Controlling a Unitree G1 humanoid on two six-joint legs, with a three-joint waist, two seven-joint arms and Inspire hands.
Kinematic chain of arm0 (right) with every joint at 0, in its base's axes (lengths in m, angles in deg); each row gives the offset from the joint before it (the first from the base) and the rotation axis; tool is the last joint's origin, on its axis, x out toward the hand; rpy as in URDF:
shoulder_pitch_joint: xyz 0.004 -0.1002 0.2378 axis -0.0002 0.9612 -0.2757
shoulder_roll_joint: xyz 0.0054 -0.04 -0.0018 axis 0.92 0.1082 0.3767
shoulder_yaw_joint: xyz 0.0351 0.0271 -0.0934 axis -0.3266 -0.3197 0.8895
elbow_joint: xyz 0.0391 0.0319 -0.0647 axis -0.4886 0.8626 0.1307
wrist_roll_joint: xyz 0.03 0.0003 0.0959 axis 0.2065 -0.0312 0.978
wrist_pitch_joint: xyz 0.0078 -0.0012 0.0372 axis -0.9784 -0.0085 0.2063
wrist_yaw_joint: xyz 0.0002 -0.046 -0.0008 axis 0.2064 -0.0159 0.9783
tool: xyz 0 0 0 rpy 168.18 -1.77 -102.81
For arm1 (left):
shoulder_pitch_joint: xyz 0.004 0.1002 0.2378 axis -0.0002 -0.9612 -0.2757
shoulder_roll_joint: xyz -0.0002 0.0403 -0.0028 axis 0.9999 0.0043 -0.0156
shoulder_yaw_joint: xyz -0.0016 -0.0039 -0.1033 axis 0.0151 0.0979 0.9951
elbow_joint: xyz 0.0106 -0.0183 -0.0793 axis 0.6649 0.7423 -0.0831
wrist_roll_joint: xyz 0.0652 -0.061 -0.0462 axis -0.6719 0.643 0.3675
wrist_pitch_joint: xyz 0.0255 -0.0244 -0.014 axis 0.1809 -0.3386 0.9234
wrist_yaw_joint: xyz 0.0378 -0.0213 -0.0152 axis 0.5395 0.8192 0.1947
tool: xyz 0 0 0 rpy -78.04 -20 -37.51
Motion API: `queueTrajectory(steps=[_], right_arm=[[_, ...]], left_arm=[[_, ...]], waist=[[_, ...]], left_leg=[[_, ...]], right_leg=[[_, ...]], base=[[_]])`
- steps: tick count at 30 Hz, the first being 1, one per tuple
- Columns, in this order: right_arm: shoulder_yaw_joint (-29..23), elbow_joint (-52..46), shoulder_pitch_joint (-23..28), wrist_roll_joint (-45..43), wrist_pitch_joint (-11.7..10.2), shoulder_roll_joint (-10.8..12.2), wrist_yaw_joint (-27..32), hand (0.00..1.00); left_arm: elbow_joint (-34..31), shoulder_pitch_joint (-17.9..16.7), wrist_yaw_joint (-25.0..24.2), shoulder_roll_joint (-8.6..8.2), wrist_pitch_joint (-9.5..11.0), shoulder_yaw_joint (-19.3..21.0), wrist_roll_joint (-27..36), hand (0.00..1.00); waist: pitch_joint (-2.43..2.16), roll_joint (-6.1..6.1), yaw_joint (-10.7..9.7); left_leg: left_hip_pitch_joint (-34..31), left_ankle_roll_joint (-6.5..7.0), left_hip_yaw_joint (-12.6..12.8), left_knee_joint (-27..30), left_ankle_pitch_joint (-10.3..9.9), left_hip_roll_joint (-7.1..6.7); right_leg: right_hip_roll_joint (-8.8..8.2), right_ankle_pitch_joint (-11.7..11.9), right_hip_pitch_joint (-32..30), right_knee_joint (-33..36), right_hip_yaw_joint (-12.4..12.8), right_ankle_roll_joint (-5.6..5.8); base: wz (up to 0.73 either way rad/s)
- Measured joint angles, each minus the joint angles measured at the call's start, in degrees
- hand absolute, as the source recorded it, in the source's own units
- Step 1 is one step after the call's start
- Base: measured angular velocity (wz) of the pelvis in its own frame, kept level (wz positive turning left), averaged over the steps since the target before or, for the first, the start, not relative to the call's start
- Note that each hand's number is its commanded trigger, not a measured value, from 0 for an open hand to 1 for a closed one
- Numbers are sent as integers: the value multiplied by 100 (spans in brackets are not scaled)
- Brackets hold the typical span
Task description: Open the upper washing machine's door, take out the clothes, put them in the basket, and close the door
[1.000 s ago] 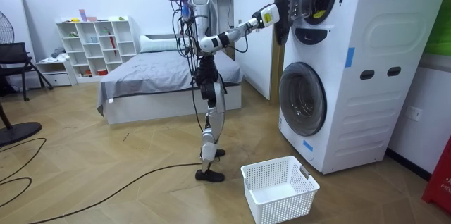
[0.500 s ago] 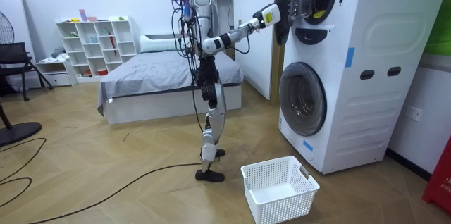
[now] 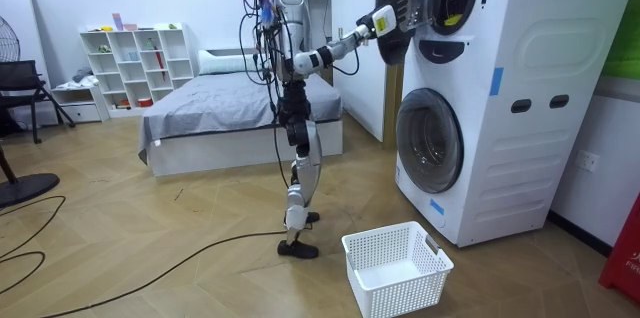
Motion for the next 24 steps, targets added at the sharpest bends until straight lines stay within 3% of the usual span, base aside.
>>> queueTrajectory(steps=[4, 7, 11, 15, 24], right_arm=[[308, 159, -300, 116, 201, -47, -377, 0], [692, 336, -565, 108, 523, -99, -741, 0], [1294, 533, -837, 33, 992, -395, -1338, 0], [1463, 531, -1102, -8, 1003, -576, -1573, 0], [1491, 531, -1357, -56, 1062, -605, -1627, 0]], left_arm=[[-235, 77, -31, 7, 24, -2, -27, 0], [-301, 76, -75, 8, 43, -9, 5, 0], [-429, 74, -120, 34, 52, -5, 13, 0], [-428, 210, -124, 86, 60, 92, 52, 0], [-439, 290, -82, 125, 133, 120, 74, 0]], waist=[[29, -15, 331], [33, -55, 578], [32, -105, 766], [90, -195, 1048], [97, -256, 1074]], left_leg=[[-57, -49, -117, 1, 61, -2], [-140, -52, -141, 10, 63, -20], [-308, -30, -217, 60, 76, -118], [-313, -24, -253, 28, 78, -163], [-335, -21, -288, -56, 78, -210]], right_leg=[[8, -57, -44, 1, -183, -70], [3, -103, -50, -7, -345, -61], [-33, -114, -27, -9, -484, -36], [-58, -146, -25, -30, -475, 16], [-76, -159, -3, -95, -467, 40]], base=[[33], [37], [38], [12], [4]])
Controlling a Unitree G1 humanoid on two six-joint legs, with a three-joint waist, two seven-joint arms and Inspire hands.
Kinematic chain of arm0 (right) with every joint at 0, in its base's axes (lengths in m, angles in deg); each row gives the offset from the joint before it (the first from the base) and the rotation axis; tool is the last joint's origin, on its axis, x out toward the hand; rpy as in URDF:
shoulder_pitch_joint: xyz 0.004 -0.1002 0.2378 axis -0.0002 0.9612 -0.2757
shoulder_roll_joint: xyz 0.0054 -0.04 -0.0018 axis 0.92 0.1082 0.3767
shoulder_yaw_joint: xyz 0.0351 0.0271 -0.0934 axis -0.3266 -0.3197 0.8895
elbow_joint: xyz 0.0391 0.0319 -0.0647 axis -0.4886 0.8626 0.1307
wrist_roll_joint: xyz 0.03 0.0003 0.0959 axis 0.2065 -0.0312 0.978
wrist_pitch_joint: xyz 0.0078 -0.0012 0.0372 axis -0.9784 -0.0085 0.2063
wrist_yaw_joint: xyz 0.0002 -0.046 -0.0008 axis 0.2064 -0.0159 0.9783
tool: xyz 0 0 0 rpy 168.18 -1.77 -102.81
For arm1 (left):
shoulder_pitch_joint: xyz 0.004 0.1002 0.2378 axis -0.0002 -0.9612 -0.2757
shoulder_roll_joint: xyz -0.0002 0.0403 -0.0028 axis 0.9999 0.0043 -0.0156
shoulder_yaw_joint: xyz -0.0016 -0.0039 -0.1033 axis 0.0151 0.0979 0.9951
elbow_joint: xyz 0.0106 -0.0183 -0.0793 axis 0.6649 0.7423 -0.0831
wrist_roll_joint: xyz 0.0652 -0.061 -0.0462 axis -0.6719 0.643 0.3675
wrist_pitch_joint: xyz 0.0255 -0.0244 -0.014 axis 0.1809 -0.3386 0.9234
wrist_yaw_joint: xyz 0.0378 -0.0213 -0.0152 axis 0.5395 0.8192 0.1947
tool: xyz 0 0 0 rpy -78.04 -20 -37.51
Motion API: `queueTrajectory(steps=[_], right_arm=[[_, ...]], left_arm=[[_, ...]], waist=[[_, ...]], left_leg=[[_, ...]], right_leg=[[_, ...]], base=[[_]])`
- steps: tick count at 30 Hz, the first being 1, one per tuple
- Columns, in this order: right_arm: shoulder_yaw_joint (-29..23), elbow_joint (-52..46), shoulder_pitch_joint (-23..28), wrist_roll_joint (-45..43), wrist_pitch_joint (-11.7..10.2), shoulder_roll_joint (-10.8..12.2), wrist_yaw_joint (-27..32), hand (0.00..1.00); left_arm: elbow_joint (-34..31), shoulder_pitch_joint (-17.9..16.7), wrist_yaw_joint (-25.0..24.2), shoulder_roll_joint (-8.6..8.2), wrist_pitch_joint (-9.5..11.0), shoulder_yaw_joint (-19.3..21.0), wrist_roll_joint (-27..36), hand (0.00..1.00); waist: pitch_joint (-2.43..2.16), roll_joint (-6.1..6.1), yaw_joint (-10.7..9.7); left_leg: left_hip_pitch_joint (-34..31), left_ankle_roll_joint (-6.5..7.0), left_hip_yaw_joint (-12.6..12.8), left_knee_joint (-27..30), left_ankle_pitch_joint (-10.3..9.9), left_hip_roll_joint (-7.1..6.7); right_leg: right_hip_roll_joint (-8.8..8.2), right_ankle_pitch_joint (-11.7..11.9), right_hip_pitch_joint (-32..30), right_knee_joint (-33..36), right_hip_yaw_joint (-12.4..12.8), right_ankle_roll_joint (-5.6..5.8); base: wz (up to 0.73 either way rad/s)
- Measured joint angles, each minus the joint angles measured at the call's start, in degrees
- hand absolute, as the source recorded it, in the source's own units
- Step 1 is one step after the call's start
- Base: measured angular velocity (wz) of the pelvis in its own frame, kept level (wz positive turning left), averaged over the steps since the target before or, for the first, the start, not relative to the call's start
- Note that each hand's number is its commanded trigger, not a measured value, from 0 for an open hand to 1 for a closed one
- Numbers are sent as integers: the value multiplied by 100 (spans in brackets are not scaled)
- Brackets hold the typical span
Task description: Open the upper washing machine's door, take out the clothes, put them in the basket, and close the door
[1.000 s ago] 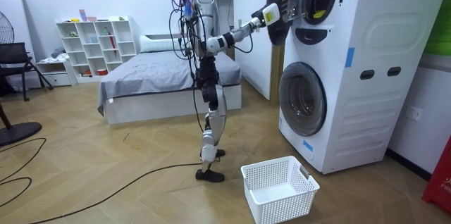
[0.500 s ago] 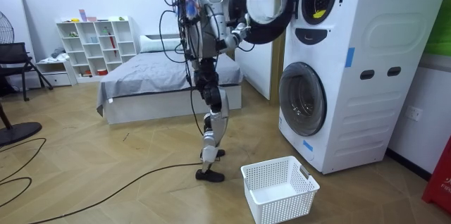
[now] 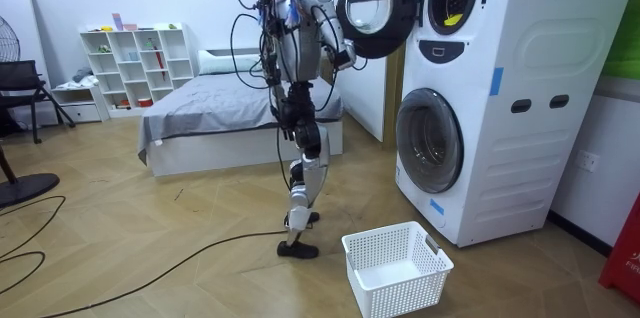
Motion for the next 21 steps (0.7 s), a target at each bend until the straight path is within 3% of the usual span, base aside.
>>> queueTrajectory(steps=[9, 14, 17, 21], right_arm=[[0, 0, 50, -358, 2, -106, -176, 0], [-8, 0, 223, -552, 75, -145, -325, 0], [-72, 0, 348, -744, 103, -302, -364, 0], [-450, -5, 496, -1108, 195, -525, -375, 0]], left_arm=[[65, -4, 76, -2, 51, 3, 114, 0], [174, 2, 82, -1, 50, 18, 336, 0], [199, 2, 84, -6, 42, 29, 380, 0], [308, -10, 86, -21, 16, 482, 382, 0]], waist=[[47, -86, -6], [72, -49, -53], [92, -5, -71], [71, 20, -221]], left_leg=[[-6, 17, 17, 10, -11, 1], [64, 47, 31, 20, -32, -7], [63, 64, 155, 48, -43, 5], [87, 90, 199, 48, -58, -12]], right_leg=[[1, -4, -21, -1, 132, 7], [1, -4, 35, 10, 237, 7], [0, -4, 25, 17, 366, 7], [-4, -3, -10, 39, 550, 7]], base=[[-1], [-1], [-10], [-4]])
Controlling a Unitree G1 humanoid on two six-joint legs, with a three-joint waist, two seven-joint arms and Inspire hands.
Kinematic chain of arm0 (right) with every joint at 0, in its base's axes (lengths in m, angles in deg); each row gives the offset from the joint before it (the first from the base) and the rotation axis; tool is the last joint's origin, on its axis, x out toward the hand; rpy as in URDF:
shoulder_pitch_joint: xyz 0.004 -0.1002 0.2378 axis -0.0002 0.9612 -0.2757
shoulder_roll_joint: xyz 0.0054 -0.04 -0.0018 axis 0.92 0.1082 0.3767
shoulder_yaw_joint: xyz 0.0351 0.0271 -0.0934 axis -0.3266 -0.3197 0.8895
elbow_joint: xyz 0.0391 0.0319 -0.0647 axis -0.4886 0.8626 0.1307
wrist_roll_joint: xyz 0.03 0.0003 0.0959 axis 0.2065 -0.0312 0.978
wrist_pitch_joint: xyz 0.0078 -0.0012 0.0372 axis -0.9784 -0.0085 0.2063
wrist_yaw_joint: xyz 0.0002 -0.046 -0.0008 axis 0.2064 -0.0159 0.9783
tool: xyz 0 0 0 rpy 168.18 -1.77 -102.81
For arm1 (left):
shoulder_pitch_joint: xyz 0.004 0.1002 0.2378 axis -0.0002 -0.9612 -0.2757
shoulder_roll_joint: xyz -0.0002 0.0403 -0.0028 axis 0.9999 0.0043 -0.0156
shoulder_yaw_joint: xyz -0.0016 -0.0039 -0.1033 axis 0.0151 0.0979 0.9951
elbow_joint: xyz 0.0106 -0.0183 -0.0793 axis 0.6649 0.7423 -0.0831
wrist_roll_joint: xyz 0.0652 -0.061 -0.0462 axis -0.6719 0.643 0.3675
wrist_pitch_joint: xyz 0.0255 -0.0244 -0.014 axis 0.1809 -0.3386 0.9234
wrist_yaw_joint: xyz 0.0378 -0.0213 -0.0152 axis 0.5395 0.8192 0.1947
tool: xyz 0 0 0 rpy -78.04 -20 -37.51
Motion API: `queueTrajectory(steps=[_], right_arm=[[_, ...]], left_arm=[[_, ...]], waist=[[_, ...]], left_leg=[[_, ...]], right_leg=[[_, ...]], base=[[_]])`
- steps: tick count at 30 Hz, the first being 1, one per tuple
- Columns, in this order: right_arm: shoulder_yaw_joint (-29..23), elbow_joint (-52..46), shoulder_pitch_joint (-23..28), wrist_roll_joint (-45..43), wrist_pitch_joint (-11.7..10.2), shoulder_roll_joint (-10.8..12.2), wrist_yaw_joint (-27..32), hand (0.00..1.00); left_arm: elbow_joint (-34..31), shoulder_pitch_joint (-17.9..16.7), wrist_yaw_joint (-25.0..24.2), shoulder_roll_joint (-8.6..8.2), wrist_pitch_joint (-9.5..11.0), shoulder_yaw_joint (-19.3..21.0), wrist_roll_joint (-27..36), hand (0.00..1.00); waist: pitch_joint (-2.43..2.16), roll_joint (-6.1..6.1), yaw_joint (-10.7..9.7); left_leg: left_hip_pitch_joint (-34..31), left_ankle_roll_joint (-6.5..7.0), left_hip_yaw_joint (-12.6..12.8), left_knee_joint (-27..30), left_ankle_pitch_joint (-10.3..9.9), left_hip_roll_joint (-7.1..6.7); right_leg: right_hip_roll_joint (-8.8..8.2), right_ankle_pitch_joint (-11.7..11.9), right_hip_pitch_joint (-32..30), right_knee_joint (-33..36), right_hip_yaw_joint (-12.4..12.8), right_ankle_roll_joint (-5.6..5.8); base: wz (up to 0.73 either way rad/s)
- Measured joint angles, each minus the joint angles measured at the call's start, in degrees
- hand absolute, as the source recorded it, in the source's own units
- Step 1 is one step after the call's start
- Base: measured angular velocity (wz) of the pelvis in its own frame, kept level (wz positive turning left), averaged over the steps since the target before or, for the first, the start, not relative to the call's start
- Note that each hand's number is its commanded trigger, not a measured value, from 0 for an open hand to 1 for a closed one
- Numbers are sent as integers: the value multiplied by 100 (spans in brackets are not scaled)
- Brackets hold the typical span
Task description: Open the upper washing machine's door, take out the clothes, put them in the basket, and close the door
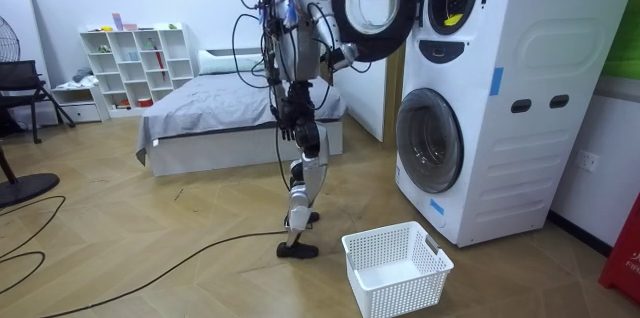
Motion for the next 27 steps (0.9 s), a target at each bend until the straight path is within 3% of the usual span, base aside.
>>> queueTrajectory(steps=[3, 8, 11, 16, 18, 22, 27], right_arm=[[-479, -7, 44, -33, -1, -181, 52, 0], [-952, -5, 152, -99, -1, -233, 235, 0], [-984, -4, 159, -210, -1, -234, 257, 0], [-1171, -5, 343, -586, -1, -236, 333, 0], [-1328, -5, 434, -760, 118, -230, 391, 0], [-1460, -4, 459, -830, 235, -231, 500, 0], [-2078, -6, 631, -1277, 249, -259, 587, 0]], left_arm=[[48, -1, 15, -5, -9, 235, 55, 0], [110, -37, 48, -5, -10, 260, 48, 0], [93, -41, 59, -16, -8, 259, 46, 0], [88, -67, 165, -121, -26, 294, 45, 0], [88, -113, 165, -187, -60, 293, 44, 0], [89, -169, 165, -227, -182, 293, 46, 0], [90, -318, 165, -254, -189, 510, -15, 0]], waist=[[-20, 39, -106], [-23, 131, -344], [-19, 194, -431], [-76, 299, -468], [-71, 333, -510], [-73, 328, -604], [-87, 285, -771]], left_leg=[[30, 18, 70, -5, -11, 1], [118, 45, 238, -36, -28, 27], [145, 62, 318, -33, -39, 45], [227, 144, 427, -26, -91, 16], [271, 185, 434, -19, -116, -18], [295, 220, 451, -9, -138, -43], [395, 258, 473, -40, -161, -97]], right_leg=[[-28, 7, 8, 63, 25, 13], [-42, 23, 35, 99, 99, 41], [-50, 18, 0, 173, 175, 113], [-86, 29, 46, 171, 357, 240], [-103, 31, 93, 171, 491, 298], [-113, 47, 110, 171, 641, 340], [-165, 51, 169, 159, 655, 356]], base=[[-8], [-11], [-13], [-10], [0], [-2], [-2]])
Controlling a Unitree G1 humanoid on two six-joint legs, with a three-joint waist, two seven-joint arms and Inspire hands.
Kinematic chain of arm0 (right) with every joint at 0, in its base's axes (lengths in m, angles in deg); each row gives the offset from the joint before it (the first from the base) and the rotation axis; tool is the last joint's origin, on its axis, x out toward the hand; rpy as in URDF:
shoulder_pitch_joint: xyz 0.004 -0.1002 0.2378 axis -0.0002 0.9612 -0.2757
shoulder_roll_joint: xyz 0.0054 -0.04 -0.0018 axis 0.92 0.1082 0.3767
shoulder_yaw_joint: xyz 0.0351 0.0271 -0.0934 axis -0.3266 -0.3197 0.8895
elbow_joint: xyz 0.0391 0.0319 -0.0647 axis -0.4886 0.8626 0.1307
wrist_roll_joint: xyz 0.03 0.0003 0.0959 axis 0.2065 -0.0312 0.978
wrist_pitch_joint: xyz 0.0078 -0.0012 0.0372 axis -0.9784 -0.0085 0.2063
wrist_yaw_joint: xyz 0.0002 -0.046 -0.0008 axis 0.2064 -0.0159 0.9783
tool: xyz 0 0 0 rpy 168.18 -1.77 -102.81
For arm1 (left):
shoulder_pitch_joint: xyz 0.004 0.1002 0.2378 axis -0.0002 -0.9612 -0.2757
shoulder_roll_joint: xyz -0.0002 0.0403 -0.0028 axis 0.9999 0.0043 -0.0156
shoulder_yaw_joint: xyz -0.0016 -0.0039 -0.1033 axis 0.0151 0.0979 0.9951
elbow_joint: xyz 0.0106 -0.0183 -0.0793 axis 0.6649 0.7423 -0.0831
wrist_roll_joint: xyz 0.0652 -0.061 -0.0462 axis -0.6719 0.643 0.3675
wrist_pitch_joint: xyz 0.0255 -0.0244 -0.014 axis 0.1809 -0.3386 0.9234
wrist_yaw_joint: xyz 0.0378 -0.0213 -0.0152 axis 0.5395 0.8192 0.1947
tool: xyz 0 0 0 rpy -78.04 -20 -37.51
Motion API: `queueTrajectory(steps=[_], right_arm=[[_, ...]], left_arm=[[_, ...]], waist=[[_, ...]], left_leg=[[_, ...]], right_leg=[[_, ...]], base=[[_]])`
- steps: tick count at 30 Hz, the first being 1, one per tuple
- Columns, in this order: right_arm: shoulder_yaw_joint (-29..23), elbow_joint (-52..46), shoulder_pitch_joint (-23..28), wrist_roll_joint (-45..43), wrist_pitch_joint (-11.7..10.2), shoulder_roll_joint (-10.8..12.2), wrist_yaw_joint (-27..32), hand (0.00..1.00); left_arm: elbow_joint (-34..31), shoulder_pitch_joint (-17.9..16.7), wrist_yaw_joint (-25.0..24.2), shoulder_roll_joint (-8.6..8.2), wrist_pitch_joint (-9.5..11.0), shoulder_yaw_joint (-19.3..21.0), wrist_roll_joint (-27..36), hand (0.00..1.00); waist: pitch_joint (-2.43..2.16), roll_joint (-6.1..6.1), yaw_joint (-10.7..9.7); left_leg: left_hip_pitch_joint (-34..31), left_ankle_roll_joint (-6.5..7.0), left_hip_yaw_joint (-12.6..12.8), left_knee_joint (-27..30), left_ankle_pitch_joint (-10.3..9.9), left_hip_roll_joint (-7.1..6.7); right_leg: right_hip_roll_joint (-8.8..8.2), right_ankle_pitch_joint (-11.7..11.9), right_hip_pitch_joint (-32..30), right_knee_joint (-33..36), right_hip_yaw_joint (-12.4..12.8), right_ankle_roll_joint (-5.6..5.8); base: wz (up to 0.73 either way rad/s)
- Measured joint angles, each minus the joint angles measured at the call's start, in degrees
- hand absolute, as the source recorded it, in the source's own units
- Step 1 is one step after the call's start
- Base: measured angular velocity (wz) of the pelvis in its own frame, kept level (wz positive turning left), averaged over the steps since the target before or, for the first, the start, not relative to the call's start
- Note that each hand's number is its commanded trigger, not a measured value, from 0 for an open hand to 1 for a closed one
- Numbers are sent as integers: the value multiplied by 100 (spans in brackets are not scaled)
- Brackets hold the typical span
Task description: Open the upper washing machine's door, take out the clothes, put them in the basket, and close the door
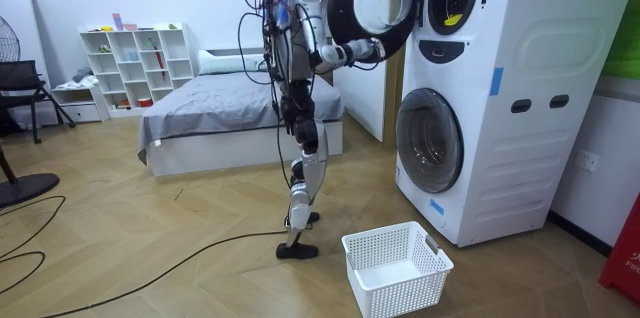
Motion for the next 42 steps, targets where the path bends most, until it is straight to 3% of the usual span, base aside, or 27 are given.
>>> queueTrajectory(steps=[2, 10, 16, 21, 26, 36, 42], right_arm=[[-252, 5, 134, -381, 1, -3, 110, 0], [-854, 35, 203, -1004, 1, -3, 329, 0], [-1319, 16, -125, -1040, 126, -14, 659, 0], [-1340, 74, -472, -1037, 126, -49, 1030, 0], [-1316, -36, -806, -1046, 127, -47, 1198, 0], [-1017, -325, -1464, -588, 117, -4, 1449, 0], [-803, -500, -1492, -363, 194, 78, 1509, 0]], left_arm=[[-1, -30, 0, 2, 0, 112, -1, 0], [0, -70, -4, -1, 0, 269, -6, 0], [-213, -78, -25, -45, -104, 541, -9, 0], [-251, -74, -17, -69, -100, 595, -7, 0], [-251, -51, -11, -85, -84, 601, -36, 0], [-243, -167, -6, -96, -103, 540, -312, 0], [-215, -97, 1, -128, -104, 538, -350, 0]], waist=[[-18, -28, -12], [-2, -58, -164], [-14, -112, -167], [39, -198, -151], [57, -152, -120], [-1, -109, 33], [-12, -118, 185]], left_leg=[[12, 14, 2, 0, -9, -12], [-23, 31, 37, 42, -23, -6], [-74, 33, 63, 46, -24, -4], [31, 43, 70, 32, -34, -5], [-7, 49, 71, 34, -44, -10], [-1, 53, 51, 30, -46, -31], [15, 54, 45, 27, -45, -40]], right_leg=[[-14, -6, 10, 2, 0, 19], [-15, 2, 8, 6, 2, 32], [-29, 1, -53, 19, -14, 34], [-30, 0, 47, 13, -45, 37], [-21, -1, 18, 13, -27, 39], [-20, -7, 17, 12, -90, 49], [-22, -6, 31, 10, -41, 47]], base=[[-2], [0], [-2], [1], [0], [2], [-1]])
